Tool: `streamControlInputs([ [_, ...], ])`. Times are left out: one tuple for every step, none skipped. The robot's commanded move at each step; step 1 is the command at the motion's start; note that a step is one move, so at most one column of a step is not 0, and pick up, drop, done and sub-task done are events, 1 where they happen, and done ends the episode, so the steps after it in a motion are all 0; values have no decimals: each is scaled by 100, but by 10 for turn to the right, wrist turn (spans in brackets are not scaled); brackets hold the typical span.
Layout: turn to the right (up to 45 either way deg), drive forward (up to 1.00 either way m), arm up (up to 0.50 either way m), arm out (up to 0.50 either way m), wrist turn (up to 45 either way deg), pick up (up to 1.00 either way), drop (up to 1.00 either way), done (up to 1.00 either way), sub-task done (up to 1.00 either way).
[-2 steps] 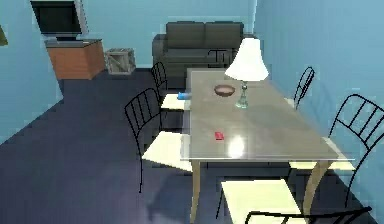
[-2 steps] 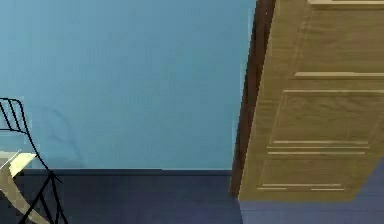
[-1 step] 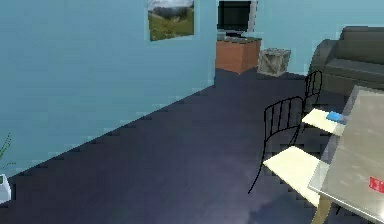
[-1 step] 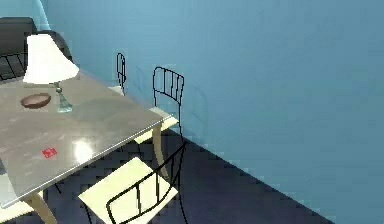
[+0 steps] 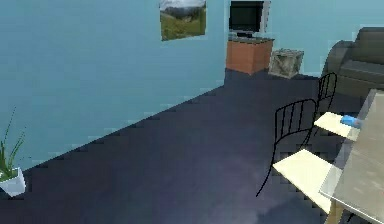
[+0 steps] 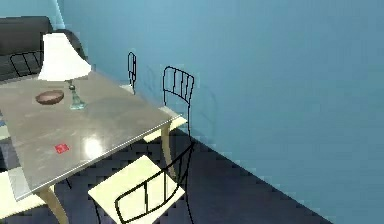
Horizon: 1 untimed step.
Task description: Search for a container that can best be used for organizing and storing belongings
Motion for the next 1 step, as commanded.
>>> streamControlInputs([
  [0,100,0,0,0,0,0,0,0],
])
